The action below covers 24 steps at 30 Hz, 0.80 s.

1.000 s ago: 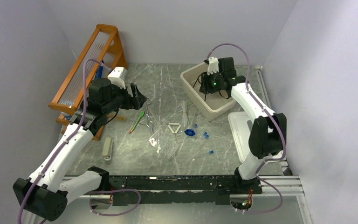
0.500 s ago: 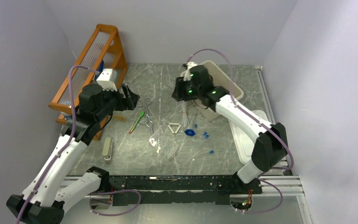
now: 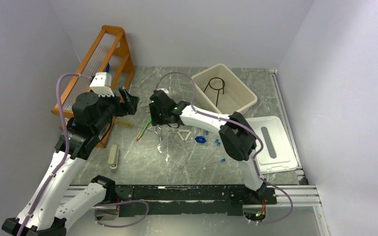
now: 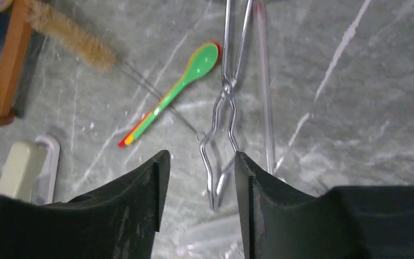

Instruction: Organize the chemistry lab equipment

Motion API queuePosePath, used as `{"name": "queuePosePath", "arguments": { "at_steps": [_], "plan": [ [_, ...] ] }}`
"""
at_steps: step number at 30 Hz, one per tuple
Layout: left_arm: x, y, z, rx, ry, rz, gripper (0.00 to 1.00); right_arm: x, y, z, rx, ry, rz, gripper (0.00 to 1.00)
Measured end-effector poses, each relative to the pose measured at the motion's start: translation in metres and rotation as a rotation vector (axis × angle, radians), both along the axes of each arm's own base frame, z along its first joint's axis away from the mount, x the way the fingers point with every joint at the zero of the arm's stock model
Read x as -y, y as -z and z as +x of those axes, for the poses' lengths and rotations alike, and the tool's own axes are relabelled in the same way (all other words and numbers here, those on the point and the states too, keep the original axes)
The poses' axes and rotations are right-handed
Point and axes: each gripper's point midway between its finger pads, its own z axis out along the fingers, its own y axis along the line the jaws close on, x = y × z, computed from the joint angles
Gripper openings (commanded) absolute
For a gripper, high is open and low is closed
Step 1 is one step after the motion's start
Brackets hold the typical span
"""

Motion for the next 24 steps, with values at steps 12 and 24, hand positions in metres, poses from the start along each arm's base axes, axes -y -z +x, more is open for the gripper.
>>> {"name": "queuePosePath", "arguments": {
  "at_steps": [12, 24],
  "plan": [
    [-0.003, 0.003, 0.003, -0.009, -0.019, 0.009, 0.84, -0.023, 0.032, 0.023, 0.013, 0.054, -0.09, 0.44],
    [-0.009, 0.004, 0.004, 0.0, -0.045, 0.041, 0.86, -0.022, 0.062, 0.029, -0.027, 0.058, -0.199, 0.4]
  ]
}}
